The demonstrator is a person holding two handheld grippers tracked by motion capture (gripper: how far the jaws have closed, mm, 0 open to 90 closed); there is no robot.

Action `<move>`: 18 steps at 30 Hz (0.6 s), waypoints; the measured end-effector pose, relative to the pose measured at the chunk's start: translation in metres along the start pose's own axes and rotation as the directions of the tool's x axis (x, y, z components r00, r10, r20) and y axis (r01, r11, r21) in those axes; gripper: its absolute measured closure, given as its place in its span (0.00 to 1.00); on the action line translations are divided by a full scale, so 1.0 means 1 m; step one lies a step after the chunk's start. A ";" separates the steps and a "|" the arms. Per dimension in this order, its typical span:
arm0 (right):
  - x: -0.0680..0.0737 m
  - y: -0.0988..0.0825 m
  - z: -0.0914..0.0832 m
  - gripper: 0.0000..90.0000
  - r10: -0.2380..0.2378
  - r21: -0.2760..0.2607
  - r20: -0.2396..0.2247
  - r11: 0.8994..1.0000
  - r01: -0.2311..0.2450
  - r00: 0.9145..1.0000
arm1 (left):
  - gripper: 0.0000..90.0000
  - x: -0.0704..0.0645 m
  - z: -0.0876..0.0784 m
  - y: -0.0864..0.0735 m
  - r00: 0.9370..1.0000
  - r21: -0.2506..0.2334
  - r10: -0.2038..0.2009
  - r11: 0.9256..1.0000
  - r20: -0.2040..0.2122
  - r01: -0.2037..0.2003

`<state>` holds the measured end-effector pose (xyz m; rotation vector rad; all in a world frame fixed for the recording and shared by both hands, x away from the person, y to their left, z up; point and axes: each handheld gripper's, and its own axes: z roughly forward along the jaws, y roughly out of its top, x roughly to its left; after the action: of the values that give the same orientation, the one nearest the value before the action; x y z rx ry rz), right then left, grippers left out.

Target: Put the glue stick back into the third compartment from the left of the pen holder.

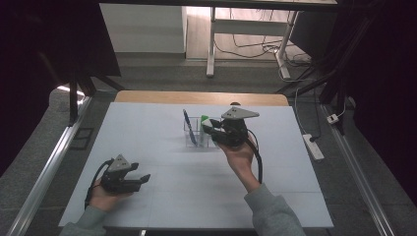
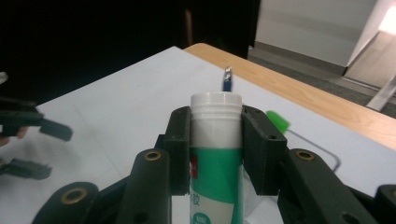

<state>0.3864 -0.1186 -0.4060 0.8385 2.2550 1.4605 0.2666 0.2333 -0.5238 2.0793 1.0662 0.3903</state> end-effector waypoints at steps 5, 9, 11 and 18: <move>-0.014 0.003 0.003 0.72 0.025 -0.010 0.026 1.000 -0.024 0.999 | 0.37 0.000 0.000 0.000 1.000 0.000 0.000 1.000 0.001 0.000; -0.022 0.007 0.006 0.72 0.031 -0.031 0.043 0.999 -0.029 0.999 | 0.37 0.000 0.000 0.000 1.000 0.001 0.000 1.000 0.001 0.000; -0.026 0.008 0.009 0.72 0.036 -0.035 0.049 0.999 -0.035 0.998 | 0.37 0.000 0.000 0.000 1.000 0.002 0.000 1.000 0.001 0.000; -0.040 0.009 0.022 0.72 0.089 -0.059 0.049 0.994 -0.086 0.995 | 0.37 0.000 0.000 0.000 1.000 0.002 -0.002 1.000 0.002 0.002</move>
<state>0.4322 -0.1255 -0.4087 0.9578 2.1532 1.5163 0.2667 0.2334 -0.5244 2.0795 1.0675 0.3863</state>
